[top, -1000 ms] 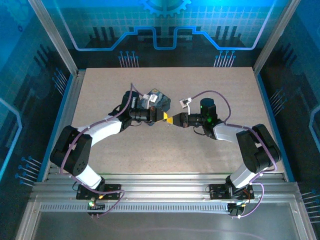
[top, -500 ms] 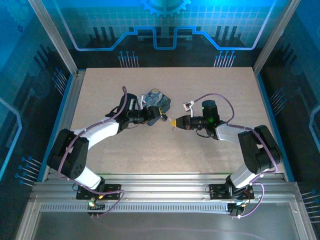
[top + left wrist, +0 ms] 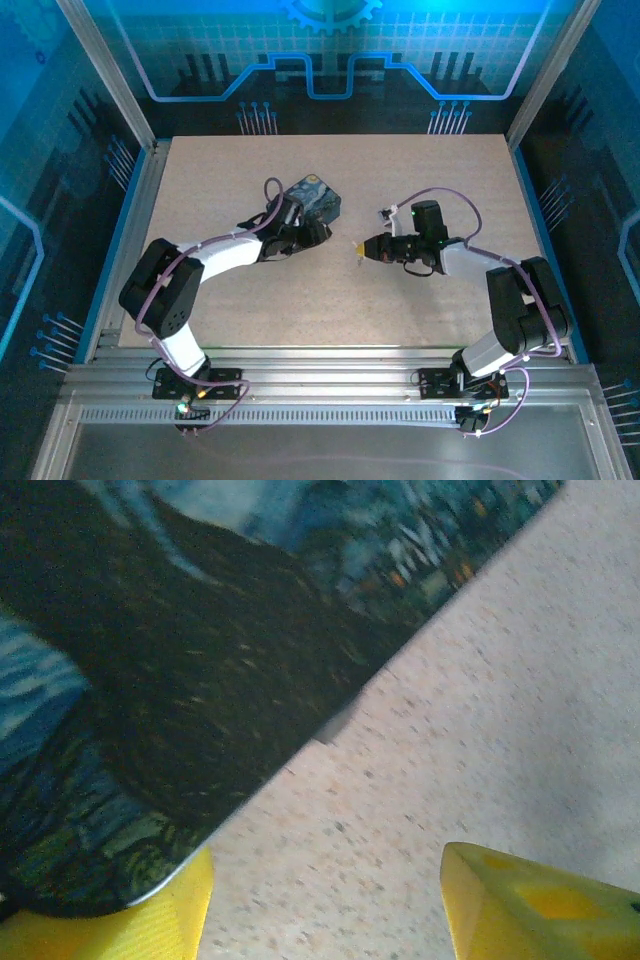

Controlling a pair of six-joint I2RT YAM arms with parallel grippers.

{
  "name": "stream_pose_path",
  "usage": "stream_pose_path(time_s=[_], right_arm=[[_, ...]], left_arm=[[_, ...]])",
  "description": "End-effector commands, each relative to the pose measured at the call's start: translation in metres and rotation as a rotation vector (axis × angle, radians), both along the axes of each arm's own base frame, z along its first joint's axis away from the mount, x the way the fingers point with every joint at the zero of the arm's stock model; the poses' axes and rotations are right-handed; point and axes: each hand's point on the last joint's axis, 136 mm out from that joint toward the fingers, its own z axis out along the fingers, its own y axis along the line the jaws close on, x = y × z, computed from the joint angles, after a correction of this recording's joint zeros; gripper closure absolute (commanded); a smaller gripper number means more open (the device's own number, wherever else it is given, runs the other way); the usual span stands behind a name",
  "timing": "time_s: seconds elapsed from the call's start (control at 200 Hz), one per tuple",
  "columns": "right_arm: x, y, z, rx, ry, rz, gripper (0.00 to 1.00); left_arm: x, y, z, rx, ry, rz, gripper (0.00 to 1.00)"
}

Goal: Unlock a padlock with a key

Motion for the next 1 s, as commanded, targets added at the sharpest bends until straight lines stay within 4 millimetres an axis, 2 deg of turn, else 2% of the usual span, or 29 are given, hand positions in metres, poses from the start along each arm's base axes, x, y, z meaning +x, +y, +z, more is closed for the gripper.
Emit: stream_pose_path(time_s=[0.0,0.07,0.15,0.22,0.32,0.505,0.745,0.99], right_arm=[[-0.002,-0.002,0.007,-0.007,-0.030,0.008,1.00],[-0.003,0.000,0.008,-0.006,-0.034,0.016,1.00],[-0.002,0.001,0.007,-0.006,-0.032,0.020,1.00],[-0.001,0.001,0.005,-0.006,-0.031,0.020,1.00],[-0.001,0.000,0.003,-0.019,-0.023,0.018,1.00],[-0.004,-0.002,0.005,-0.016,-0.017,0.014,1.00],[-0.009,-0.004,0.011,-0.016,-0.034,0.015,1.00],[-0.007,-0.002,0.013,-0.005,-0.035,0.022,1.00]], left_arm=[[0.023,0.039,-0.002,0.073,-0.030,0.103,0.35],[0.034,0.053,0.000,0.103,-0.041,0.117,0.34],[0.046,0.057,0.006,0.122,-0.071,0.112,0.32],[0.053,0.046,0.011,0.116,-0.073,0.083,0.31],[0.049,0.027,0.014,0.194,-0.074,0.071,0.28],[0.040,0.025,-0.013,0.325,0.029,0.168,0.27],[0.051,0.026,-0.032,0.387,0.072,0.192,0.27],[0.063,0.018,-0.047,0.396,0.068,0.166,0.31]])
